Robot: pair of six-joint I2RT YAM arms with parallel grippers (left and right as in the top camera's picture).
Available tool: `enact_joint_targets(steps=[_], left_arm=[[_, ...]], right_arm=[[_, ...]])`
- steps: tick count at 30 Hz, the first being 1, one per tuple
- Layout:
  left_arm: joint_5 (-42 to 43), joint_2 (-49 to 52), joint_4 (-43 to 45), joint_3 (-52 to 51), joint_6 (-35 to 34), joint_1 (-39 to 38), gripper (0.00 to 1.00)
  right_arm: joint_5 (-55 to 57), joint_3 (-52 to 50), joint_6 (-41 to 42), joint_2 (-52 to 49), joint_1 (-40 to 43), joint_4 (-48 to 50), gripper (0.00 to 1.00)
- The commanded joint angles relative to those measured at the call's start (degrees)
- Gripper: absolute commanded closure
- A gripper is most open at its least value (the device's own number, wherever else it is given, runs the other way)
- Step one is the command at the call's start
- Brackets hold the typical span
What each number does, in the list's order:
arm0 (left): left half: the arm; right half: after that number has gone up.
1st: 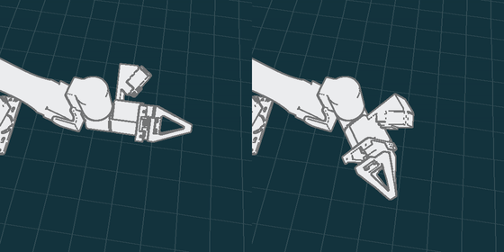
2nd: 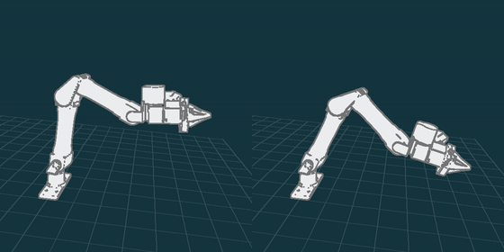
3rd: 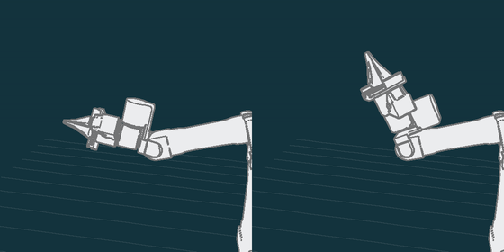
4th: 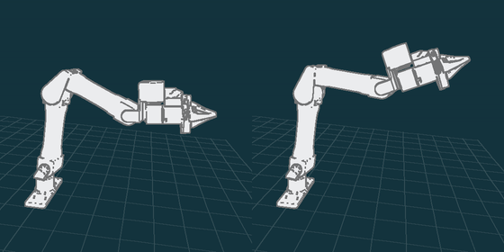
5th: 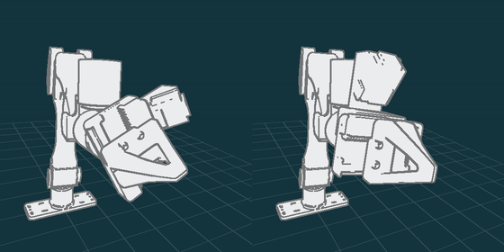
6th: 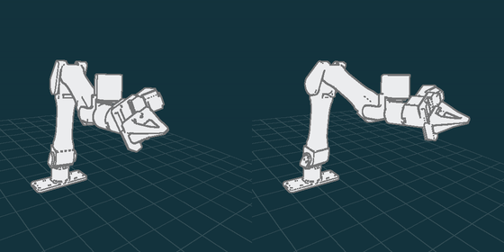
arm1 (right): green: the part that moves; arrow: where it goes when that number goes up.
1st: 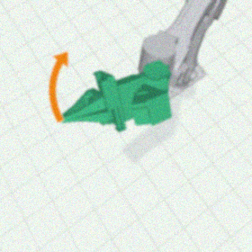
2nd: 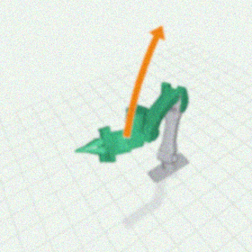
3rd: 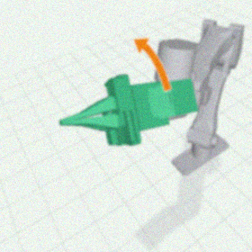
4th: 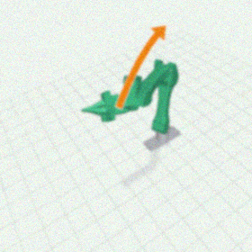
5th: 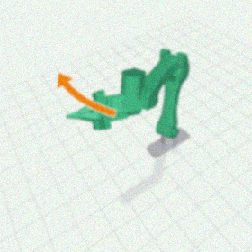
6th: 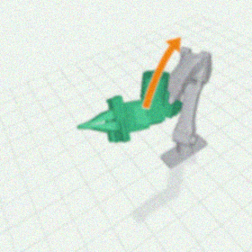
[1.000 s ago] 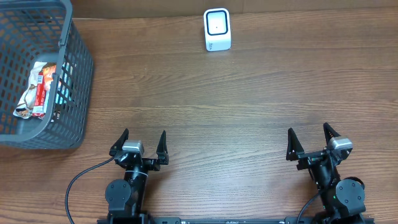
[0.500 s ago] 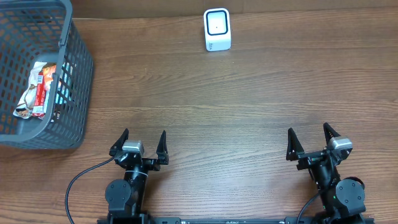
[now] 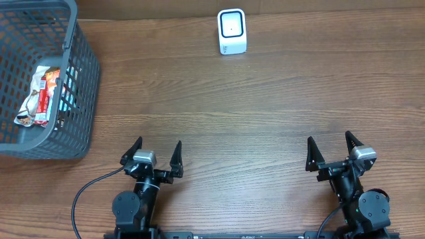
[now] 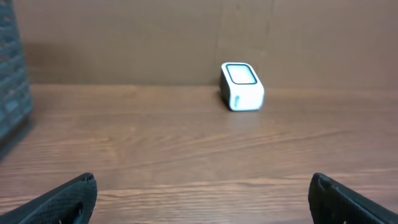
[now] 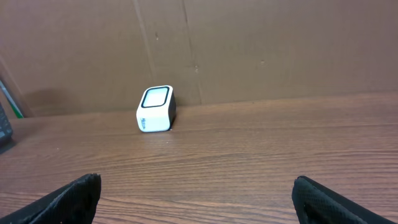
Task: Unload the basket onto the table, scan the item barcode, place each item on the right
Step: 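Swing the left gripper up and over the grey basket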
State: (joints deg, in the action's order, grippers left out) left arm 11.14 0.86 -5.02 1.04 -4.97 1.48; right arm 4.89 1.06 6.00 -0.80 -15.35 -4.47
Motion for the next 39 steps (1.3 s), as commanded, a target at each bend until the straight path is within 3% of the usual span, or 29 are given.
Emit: enact_joint_targets(steps=[1,12,19,24,27,32,39], left_arm=[[5.5,-0.6,-8.5,5.0,-1.5,-0.4,0.00],[19.2,8.1,-30.6,25.0,-3.4,-0.4,0.00],[23.6,25.5,-43.3,45.9,1.7,-0.4,0.00],[24.2,41.8,-61.7,66.9,9.9,-0.4,0.00],[23.6,50.3,-69.0,77.8,11.0,-0.4,0.00],[24.5,59.6,-69.2,88.3,10.6,-0.4,0.00],[24.3,64.8,-56.6,90.6,8.7,-0.4,0.00]], right_arm=[[0.1,-0.6,0.2,0.3,0.3,0.2,0.00],[0.1,-0.6,0.2,0.3,0.3,0.2,0.00],[0.1,-0.6,0.2,0.3,0.3,0.2,0.00],[0.1,-0.6,0.2,0.3,0.3,0.2,0.00],[0.1,-0.6,0.2,0.3,0.3,0.2,0.00],[0.1,-0.6,0.2,0.3,0.3,0.2,0.00],[0.1,-0.6,0.2,0.3,0.3,0.2,0.00]])
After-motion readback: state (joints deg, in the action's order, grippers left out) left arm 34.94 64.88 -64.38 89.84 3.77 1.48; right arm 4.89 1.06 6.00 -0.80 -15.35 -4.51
